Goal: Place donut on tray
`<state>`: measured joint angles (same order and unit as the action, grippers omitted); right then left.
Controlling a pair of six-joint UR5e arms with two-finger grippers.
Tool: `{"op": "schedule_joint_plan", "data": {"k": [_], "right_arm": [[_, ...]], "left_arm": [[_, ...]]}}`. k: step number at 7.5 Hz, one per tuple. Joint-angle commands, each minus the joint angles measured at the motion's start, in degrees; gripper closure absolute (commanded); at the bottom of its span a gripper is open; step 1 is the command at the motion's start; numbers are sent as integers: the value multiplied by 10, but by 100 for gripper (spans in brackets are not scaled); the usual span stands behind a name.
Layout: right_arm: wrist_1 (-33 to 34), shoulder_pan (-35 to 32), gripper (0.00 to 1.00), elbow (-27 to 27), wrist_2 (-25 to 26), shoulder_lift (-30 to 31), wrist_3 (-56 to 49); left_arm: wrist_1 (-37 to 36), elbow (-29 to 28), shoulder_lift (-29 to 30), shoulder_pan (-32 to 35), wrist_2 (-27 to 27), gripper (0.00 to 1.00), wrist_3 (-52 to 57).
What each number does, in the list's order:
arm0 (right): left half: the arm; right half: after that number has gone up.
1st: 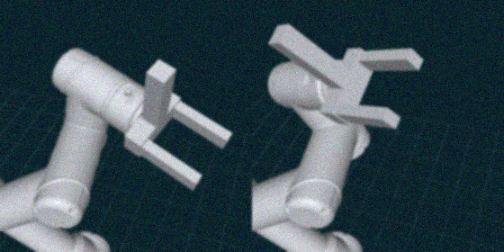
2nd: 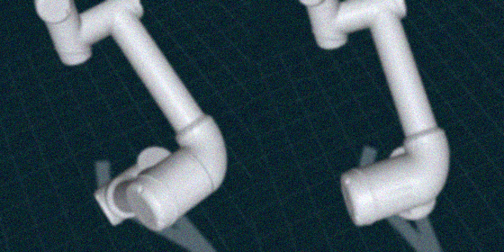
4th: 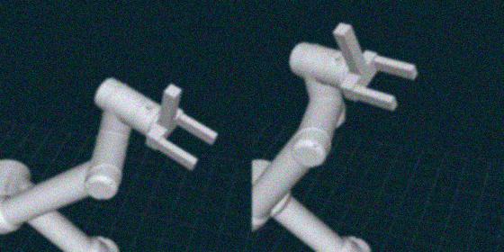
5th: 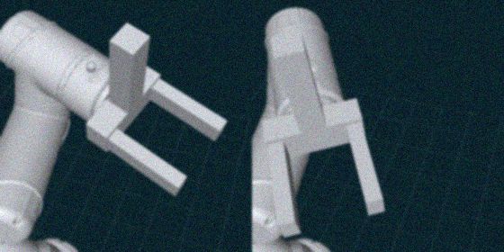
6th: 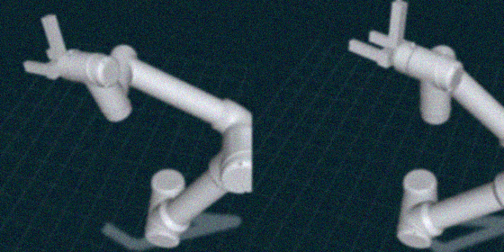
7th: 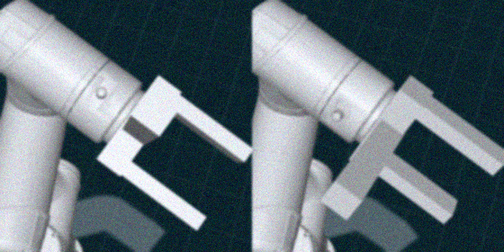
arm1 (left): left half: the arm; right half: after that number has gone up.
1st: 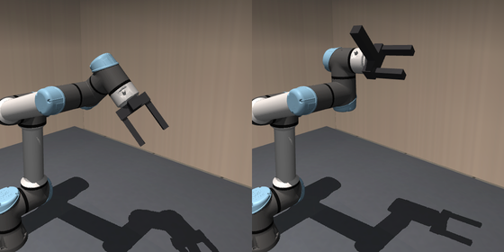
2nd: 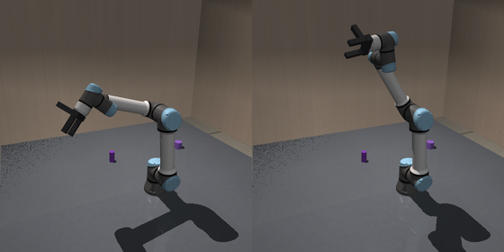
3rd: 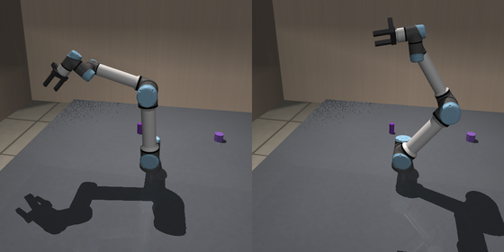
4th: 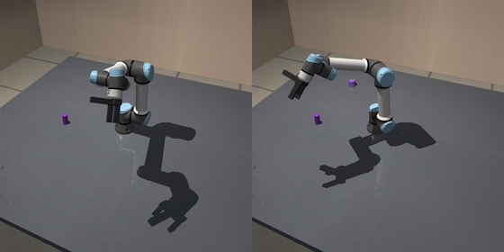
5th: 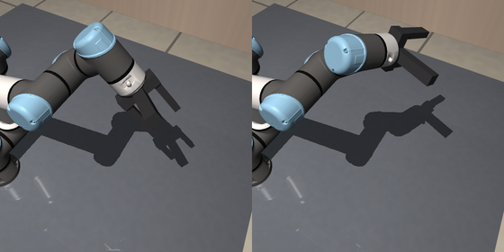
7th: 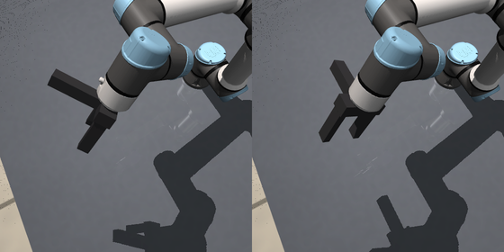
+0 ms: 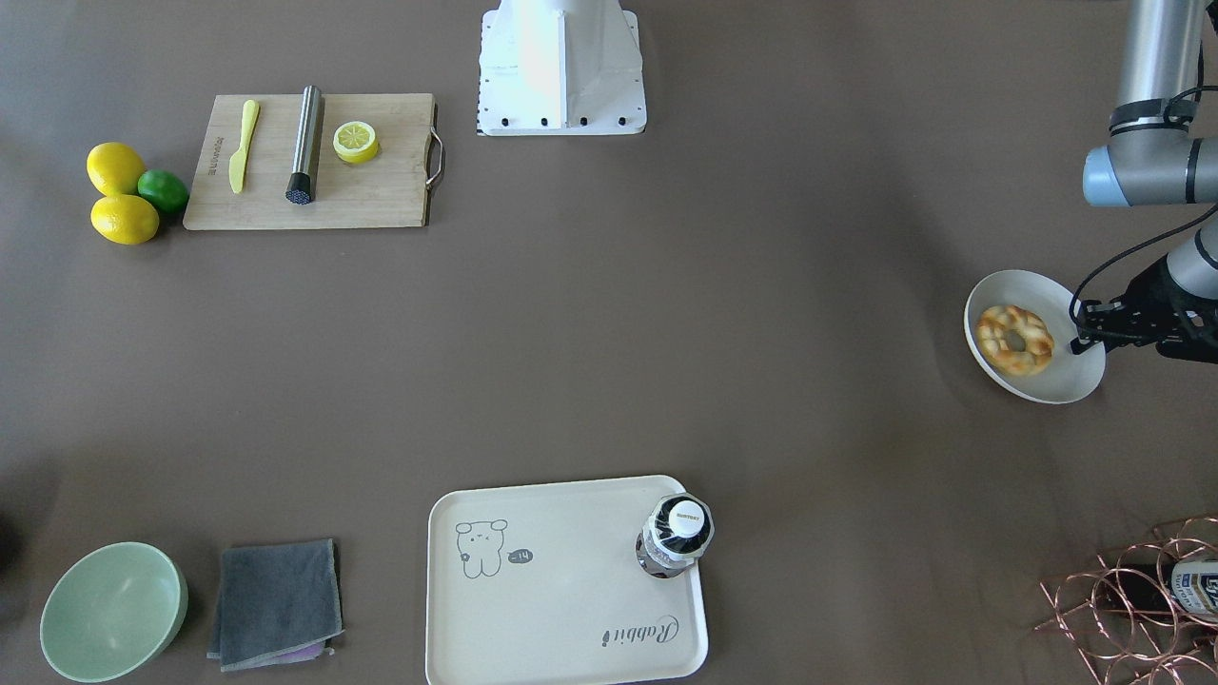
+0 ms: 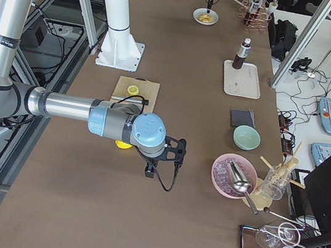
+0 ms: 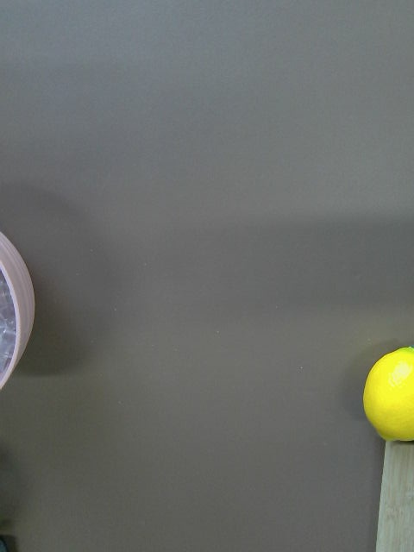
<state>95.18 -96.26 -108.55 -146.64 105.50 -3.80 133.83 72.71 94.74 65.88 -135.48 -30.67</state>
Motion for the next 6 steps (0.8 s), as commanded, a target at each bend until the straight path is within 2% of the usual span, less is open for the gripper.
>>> {"op": "schedule_joint_plan", "data": {"k": [1, 3, 5, 6], "right_arm": [[0, 15, 0, -18, -1, -2, 27], [0, 54, 2, -32, -8, -26, 82], [0, 102, 0, -39, -19, -98, 199], [-1, 146, 0, -40, -22, -141, 275]], "left_arm": [[-101, 89, 30, 28, -92, 100, -59], [-134, 163, 46, 19, -99, 100, -159], [-131, 243, 48, -21, -99, 100, -259], [-132, 280, 76, -57, -95, 100, -339]]}}
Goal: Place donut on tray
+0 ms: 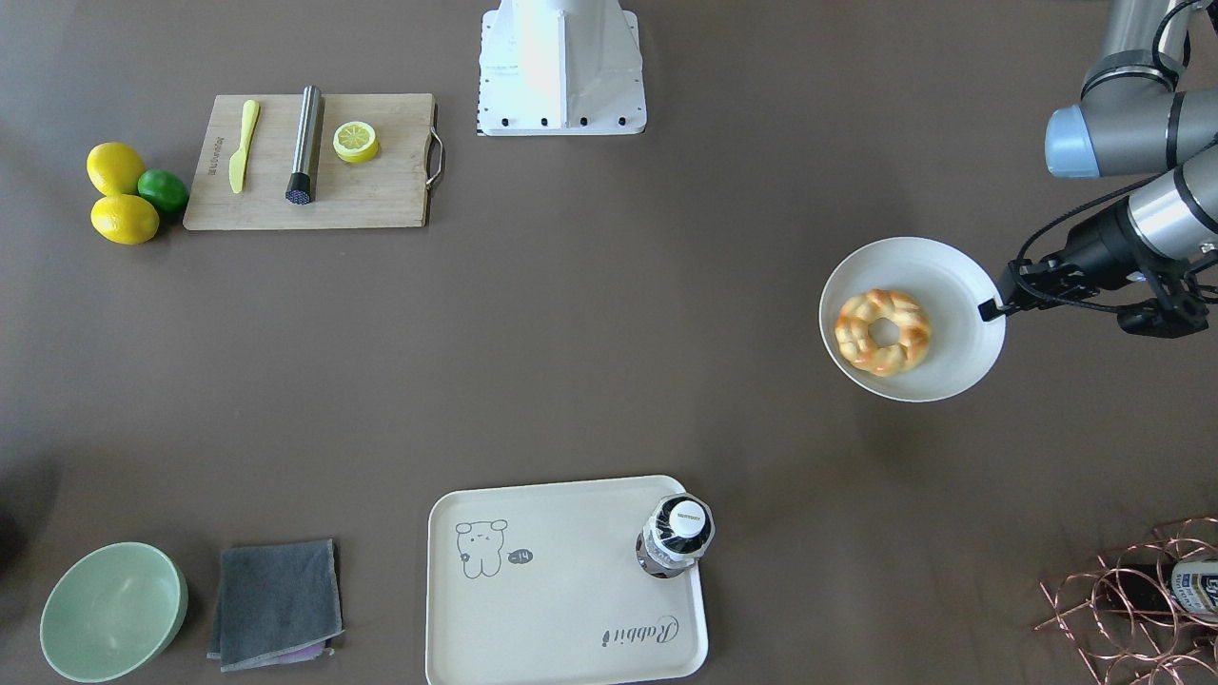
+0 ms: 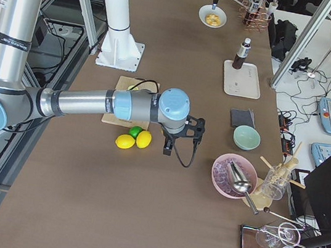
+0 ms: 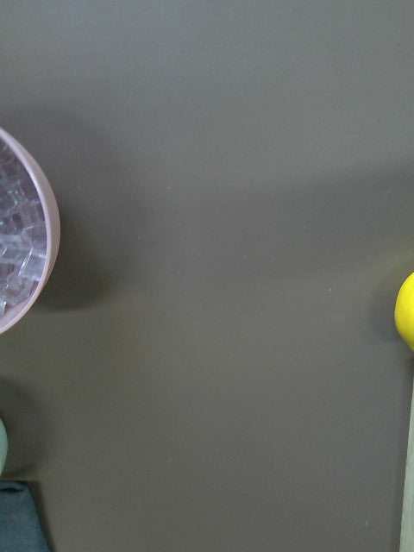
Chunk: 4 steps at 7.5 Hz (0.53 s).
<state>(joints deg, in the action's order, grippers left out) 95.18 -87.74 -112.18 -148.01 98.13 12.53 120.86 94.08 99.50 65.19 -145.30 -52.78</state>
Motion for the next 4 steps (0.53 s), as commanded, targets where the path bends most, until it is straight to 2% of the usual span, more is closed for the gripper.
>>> {"op": "schedule_joint_plan", "data": {"k": [1, 2, 3, 4], "right_arm": [[-2, 109, 0, -7, 3, -131, 226], [-33, 149, 0, -16, 29, -158, 288], [-81, 191, 0, -23, 52, -161, 332], [-129, 245, 0, -23, 75, -178, 433]], "left_arm": [[-1, 84, 73, -81, 13, 100, -197], [-3, 94, 115, -118, 41, 100, -257], [-4, 93, 150, -165, 83, 100, -305], [-11, 88, 184, -200, 124, 100, -339]]}}
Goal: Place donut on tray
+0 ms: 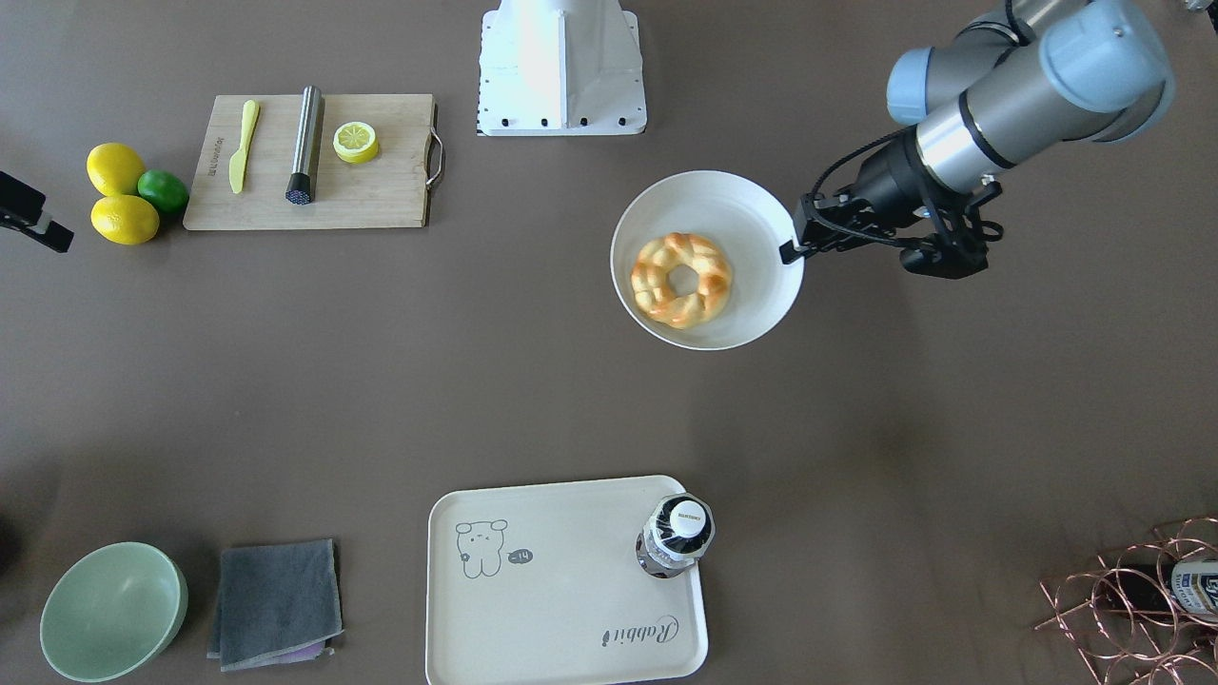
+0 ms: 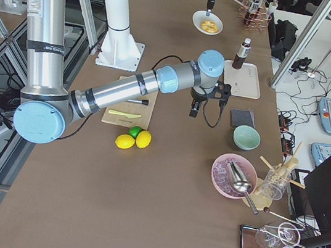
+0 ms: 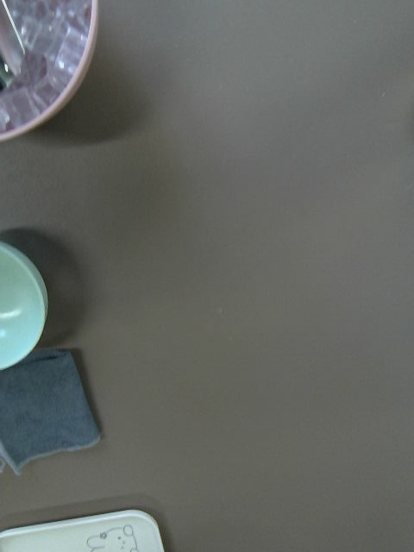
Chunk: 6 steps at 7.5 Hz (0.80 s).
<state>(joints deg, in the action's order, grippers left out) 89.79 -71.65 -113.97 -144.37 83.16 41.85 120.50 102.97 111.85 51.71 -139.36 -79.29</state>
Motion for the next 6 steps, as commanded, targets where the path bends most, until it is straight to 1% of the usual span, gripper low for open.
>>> {"op": "schedule_joint_plan", "data": {"k": [1, 2, 3, 4, 5, 6], "right_arm": [[-109, 133, 0, -7, 85, -55, 240], [-116, 163, 0, -12, 101, -80, 306], [-117, 176, 2, -12, 102, -92, 334], [-117, 193, 7, -12, 116, -101, 352], [-117, 208, 10, -12, 119, -115, 375], [-117, 219, 16, -17, 119, -121, 401]], "left_arm": [[-50, 0, 101, -85, 92, 100, -102], [-84, 5, 130, -94, 116, 100, -107], [-86, 3, 145, -140, 171, 100, -129], [-88, 3, 159, -177, 223, 100, -140], [-88, 2, 168, -207, 274, 100, -147], [-87, 3, 172, -218, 303, 100, -148]]}}
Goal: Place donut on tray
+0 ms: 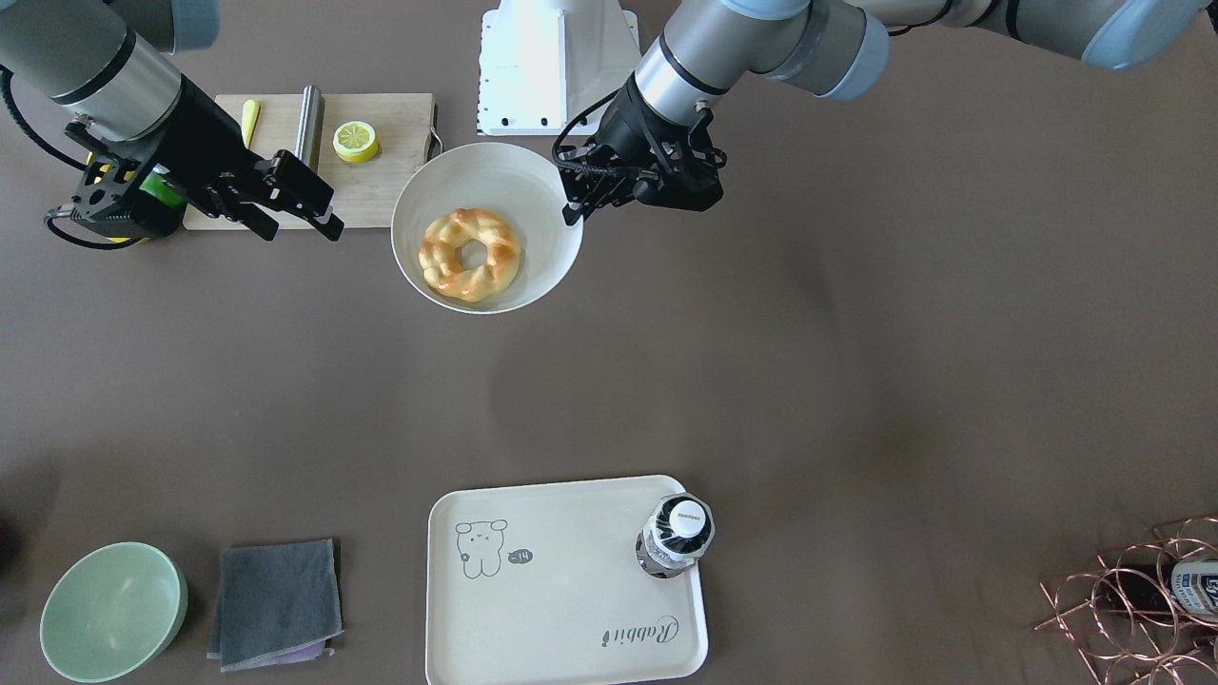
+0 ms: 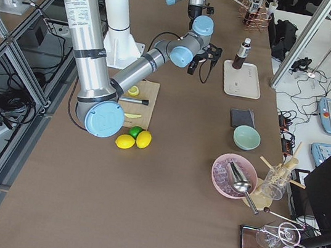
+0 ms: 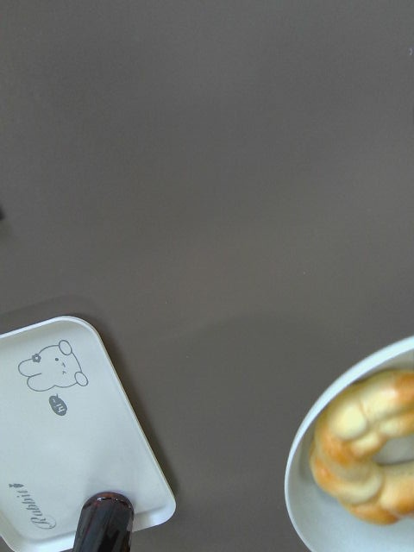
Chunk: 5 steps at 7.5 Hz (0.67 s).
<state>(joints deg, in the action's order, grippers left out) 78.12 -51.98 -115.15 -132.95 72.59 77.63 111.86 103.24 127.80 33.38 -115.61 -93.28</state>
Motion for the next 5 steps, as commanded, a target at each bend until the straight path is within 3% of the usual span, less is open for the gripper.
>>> {"op": "schedule_joint_plan", "data": {"k": [1, 3, 5], "right_arm": [[-1, 32, 25, -10, 5, -15, 55], [-2, 43, 32, -16, 6, -15, 82], [-2, 49, 59, -16, 6, -12, 84]], "left_arm": [[1, 0, 17, -36, 66, 100, -7], [3, 8, 21, -35, 67, 100, -7], [4, 13, 21, -33, 66, 100, -7]]}}
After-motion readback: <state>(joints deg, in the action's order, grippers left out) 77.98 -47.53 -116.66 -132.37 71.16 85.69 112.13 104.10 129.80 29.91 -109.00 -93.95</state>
